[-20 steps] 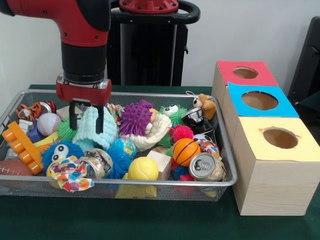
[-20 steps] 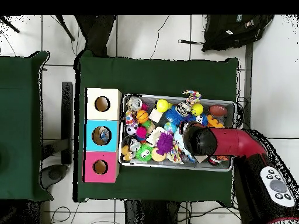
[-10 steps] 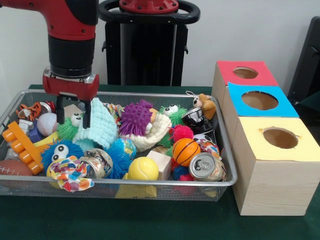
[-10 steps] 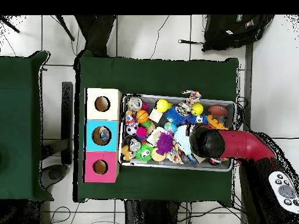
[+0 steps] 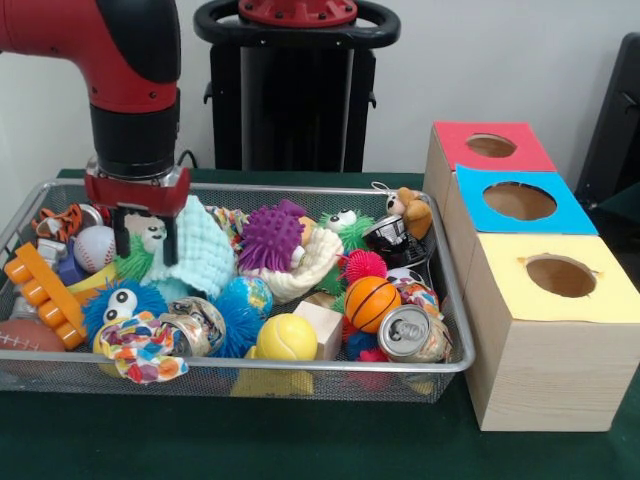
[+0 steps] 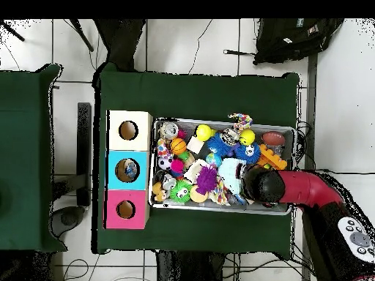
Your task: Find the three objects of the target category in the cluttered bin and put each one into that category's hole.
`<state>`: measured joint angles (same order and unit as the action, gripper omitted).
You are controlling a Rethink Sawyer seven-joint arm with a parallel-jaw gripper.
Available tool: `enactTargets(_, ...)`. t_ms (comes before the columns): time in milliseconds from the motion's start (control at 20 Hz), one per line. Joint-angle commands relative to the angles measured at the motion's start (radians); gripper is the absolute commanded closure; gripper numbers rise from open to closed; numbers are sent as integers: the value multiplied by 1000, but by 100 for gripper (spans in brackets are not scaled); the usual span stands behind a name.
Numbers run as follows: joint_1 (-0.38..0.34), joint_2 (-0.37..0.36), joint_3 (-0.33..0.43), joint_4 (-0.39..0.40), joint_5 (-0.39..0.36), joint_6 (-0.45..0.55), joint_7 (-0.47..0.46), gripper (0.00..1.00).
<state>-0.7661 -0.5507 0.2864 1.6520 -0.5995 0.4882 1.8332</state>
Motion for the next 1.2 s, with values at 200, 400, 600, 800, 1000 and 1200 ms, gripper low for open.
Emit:
enactTargets(200, -30, 53, 88, 141, -25, 29, -114, 0)
enactTargets(400, -46, 22, 105, 181, -2, 53, -114, 0)
enactTargets(600, -62, -15, 123, 222, 13, 75, -119, 0)
enactTargets(800, -72, -30, 132, 233, 7, 81, -124, 0)
enactTargets(1000, -63, -1, 132, 219, -20, 26, -95, 0)
enactTargets(1200, -54, 8, 128, 218, -28, -9, -67, 0)
